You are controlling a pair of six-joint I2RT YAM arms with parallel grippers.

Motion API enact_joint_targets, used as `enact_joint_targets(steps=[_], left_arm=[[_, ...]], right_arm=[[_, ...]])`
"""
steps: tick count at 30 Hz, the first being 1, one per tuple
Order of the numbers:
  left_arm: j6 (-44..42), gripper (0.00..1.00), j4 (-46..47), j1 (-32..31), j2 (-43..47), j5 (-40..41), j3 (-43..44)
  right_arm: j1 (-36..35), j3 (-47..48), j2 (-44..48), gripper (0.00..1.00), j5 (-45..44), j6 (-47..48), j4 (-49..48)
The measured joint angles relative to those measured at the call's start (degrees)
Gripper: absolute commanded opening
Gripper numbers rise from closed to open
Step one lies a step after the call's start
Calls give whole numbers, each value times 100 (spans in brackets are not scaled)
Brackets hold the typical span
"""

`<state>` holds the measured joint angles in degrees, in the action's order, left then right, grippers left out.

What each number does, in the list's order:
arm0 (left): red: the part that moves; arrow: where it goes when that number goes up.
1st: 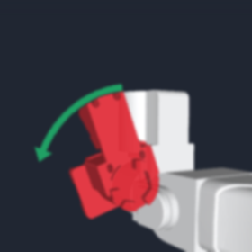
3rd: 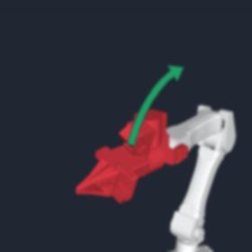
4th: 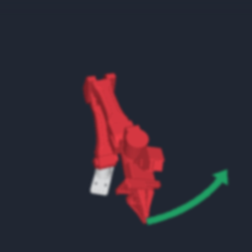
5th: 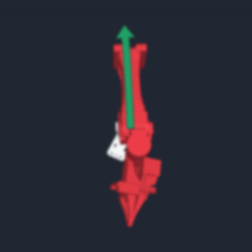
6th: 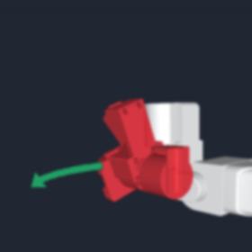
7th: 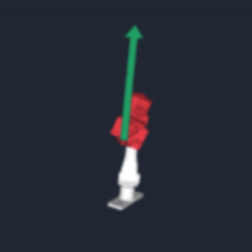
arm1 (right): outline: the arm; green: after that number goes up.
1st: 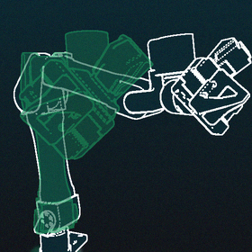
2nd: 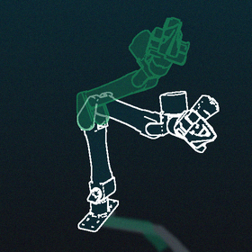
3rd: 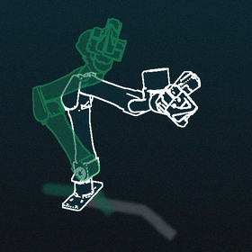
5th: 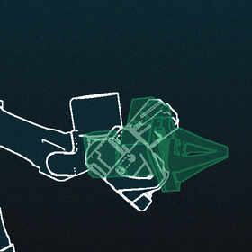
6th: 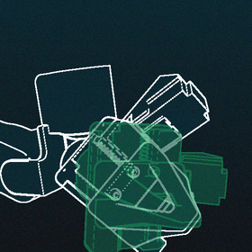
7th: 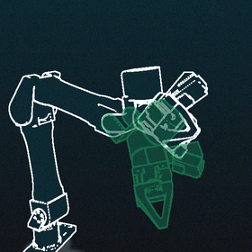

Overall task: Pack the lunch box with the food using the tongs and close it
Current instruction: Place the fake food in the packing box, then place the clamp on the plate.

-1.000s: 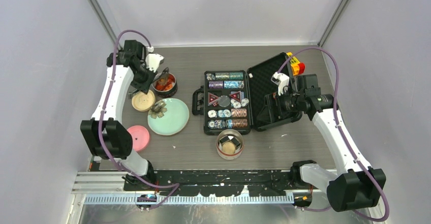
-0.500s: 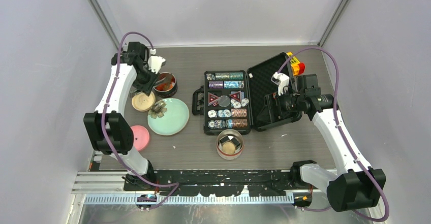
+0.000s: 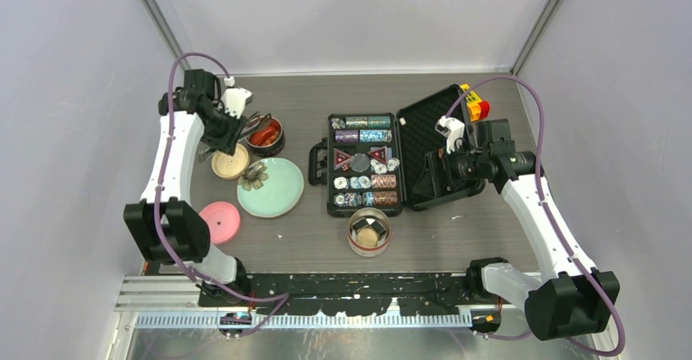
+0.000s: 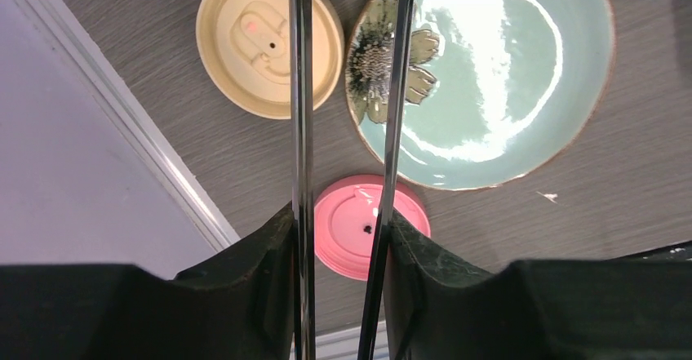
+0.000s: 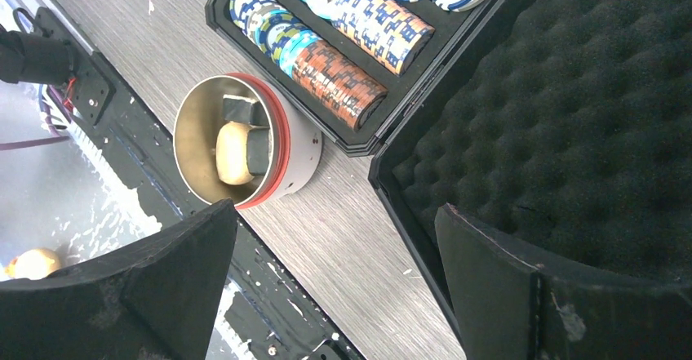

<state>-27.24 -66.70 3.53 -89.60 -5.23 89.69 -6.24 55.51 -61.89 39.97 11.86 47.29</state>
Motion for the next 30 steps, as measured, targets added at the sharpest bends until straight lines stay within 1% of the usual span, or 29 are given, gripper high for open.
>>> enact_joint_targets(steps=[6,11,15,20,23,30], left_arm=[[-31,38,-46,37,927,-490,-584],[-39,38,13,42,1613,-874,-1532],[-20,38,120,52,1987,-1095,-2330],[50,40,651,61,2286,-1270,-3117],[151,40,1016,61,2302,-1344,-3421],[334,45,1891,61,2269,-1364,-4107]], right_arm=[[0,133,-105,96,42,-24,57],[-13,262,-166,96,83,-66,57],[-48,326,-179,96,125,-125,55],[-94,328,-199,96,186,-195,26],[-107,328,-201,96,203,-216,-4],[-116,315,-201,96,216,-223,-26]])
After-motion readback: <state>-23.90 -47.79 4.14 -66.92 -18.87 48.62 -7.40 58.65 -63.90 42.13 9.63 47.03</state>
